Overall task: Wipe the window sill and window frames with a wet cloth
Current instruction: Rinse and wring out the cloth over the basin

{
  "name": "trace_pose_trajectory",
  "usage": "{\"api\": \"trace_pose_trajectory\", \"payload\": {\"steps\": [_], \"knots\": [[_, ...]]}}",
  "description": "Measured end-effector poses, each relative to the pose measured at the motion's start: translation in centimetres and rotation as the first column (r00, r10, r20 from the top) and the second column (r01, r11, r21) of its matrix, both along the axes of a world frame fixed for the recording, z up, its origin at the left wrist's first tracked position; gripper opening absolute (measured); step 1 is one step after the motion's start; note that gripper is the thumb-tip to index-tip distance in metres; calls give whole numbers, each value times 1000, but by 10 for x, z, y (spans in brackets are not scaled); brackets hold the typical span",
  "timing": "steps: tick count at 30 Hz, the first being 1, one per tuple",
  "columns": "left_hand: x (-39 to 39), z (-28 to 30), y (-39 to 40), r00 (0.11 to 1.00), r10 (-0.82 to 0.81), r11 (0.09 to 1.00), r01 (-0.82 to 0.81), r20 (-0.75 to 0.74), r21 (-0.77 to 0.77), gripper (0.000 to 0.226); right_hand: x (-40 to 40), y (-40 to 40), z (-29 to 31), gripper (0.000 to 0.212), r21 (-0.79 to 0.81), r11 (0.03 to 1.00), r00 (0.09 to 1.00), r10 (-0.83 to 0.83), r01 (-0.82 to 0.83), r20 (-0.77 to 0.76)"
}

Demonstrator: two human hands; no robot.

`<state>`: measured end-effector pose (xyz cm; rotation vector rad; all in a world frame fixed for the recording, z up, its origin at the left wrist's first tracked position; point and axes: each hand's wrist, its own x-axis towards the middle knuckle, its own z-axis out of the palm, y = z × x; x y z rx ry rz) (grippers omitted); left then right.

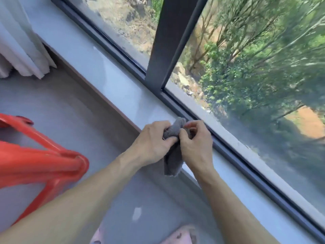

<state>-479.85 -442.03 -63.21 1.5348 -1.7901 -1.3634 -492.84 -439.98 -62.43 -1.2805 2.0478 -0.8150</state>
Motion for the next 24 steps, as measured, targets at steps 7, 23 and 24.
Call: {"api": "trace_pose_trajectory", "payload": {"steps": [7, 23, 24], "knots": [[-114, 63, 92, 966, -255, 948, 257, -34, 186, 29, -96, 150, 47, 33, 126, 968, 962, -234, 217, 143], [-497, 168, 480, 224, -964, 258, 919, 142, 299, 34, -377, 639, 125, 18, 121, 653, 615, -750, 748, 243], [-521, 169, 511, 123, -975, 173, 944, 187, 282, 27, -392, 670, 125, 20, 128, 583, 553, -807, 802, 209]]}}
